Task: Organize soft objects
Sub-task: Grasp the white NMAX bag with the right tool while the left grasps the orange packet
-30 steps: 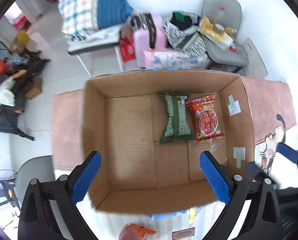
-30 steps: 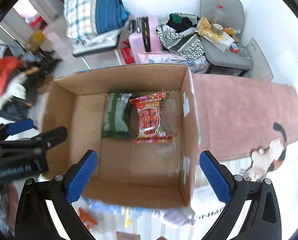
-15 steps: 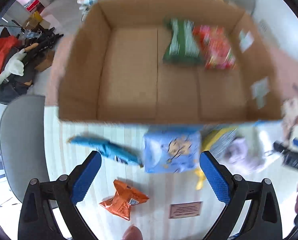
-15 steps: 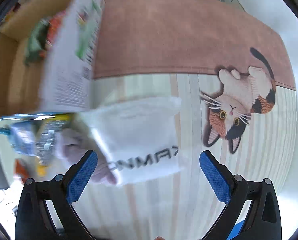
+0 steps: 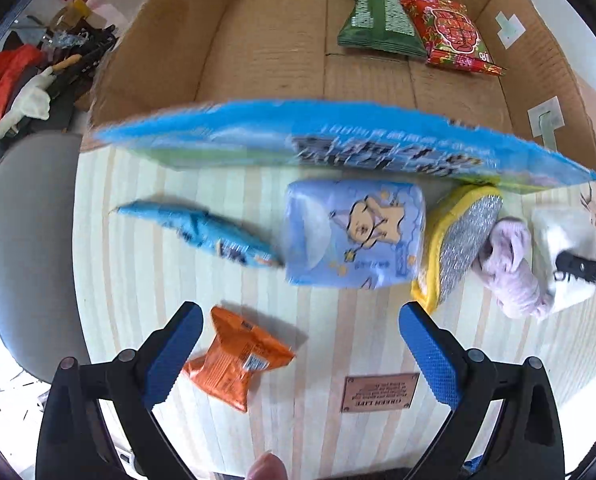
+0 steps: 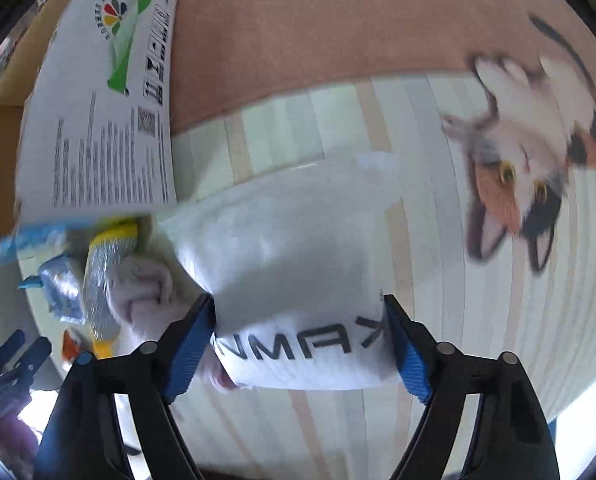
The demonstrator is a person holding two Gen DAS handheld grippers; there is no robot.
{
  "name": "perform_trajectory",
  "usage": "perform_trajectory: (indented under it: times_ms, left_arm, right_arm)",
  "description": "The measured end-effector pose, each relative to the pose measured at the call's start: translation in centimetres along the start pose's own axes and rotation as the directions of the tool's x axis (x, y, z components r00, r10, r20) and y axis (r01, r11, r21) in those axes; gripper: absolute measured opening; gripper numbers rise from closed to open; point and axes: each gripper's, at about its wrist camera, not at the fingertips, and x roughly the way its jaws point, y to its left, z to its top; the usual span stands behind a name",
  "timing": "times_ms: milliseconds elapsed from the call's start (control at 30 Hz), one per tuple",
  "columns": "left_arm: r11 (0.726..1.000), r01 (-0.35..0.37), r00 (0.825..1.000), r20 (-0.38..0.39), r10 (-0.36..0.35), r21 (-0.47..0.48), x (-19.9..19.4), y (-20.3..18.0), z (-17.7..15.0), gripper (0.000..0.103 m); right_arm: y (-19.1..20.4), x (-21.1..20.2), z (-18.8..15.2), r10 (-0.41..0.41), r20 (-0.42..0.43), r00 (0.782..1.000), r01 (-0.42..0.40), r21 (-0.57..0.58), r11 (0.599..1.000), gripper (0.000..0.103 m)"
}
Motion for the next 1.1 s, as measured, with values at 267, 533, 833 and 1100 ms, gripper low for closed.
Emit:
perform_trajectory:
  times_ms: [267,533,833,1100]
  left_arm:
    - [0.995,0.016,0.997,-0.07,-0.023,-0.097,1.3,4.4,-4.0,0.101]
    - [0.99,-0.004,0.986,-0.165,-0.019,-0.14,5.0,8.0,-5.8,0.101]
    - [0.994,-0.044,0.975,-0.213,0.063,0.095,9.1,5.6,-6.2,0.082]
    - [0.997,0.024,0.973,-0.229,-0.007,0.071,9.7,3.6,-5.4,0.053]
  right_arm:
    - [-1.0,0.1,-5.1,-0.073,-0.023,0.997,0.071,-0.057,0.996,0.098]
    - [2.8,1.7,-4.9,-0.195,0.011,0.981,0.194,-0.179,0.965,0.103]
    - [2.5,1.0,-4.9,-0.112,-0.074,0.991,0.102,-0.126,0.987,0.085]
    - [1.4,-0.6,-4.8,-0.086,-0.064,0.994,0.079,-0.112,0.991,0.096]
